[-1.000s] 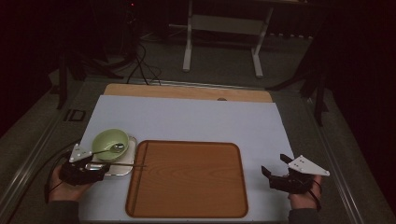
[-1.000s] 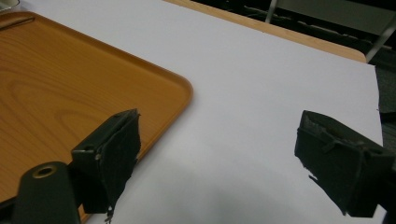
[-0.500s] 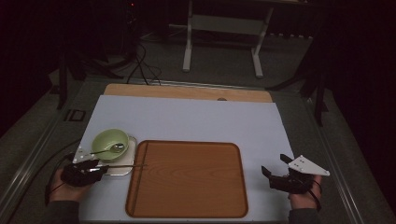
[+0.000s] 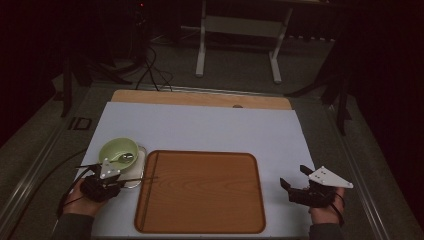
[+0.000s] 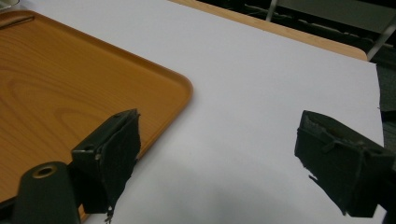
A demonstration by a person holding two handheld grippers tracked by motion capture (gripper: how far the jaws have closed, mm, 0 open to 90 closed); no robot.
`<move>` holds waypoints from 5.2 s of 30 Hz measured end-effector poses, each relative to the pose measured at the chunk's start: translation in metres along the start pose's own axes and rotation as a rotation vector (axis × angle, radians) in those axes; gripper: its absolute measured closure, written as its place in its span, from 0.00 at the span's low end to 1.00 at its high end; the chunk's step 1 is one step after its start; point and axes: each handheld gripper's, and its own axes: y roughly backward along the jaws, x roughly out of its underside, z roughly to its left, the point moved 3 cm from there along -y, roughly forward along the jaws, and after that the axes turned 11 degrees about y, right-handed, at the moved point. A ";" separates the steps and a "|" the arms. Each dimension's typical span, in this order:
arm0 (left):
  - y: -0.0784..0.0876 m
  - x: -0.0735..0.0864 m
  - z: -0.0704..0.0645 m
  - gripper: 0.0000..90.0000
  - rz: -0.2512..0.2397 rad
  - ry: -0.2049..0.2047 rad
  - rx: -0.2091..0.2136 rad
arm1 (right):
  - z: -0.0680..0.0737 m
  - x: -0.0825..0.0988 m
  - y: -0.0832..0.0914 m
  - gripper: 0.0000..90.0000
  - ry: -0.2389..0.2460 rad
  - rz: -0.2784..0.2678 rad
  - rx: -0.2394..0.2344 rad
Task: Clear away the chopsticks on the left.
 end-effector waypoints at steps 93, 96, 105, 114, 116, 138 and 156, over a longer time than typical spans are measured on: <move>-0.015 -0.080 -0.103 0.95 -0.082 0.286 0.257 | 0.000 0.000 0.001 0.16 0.007 -0.007 -0.001; -0.019 -0.077 -0.102 0.94 -0.066 0.303 0.260 | 0.000 0.000 0.001 0.16 0.006 -0.008 -0.001; -0.038 -0.061 -0.098 0.94 0.011 0.358 0.196 | 0.000 -0.001 0.001 0.16 0.007 -0.006 -0.001; -0.047 -0.056 -0.098 0.91 0.043 0.326 0.106 | 0.000 -0.001 0.001 0.16 0.007 -0.007 -0.002; -0.046 -0.055 -0.098 0.90 0.049 0.280 0.034 | 0.000 -0.001 0.001 0.16 0.007 -0.008 -0.002; -0.032 -0.045 -0.092 0.80 0.022 0.251 -0.019 | 0.000 -0.001 0.001 0.16 0.007 -0.008 -0.001; -0.006 -0.036 -0.077 0.57 -0.131 0.300 0.022 | 0.000 -0.001 0.002 0.16 0.008 -0.011 0.003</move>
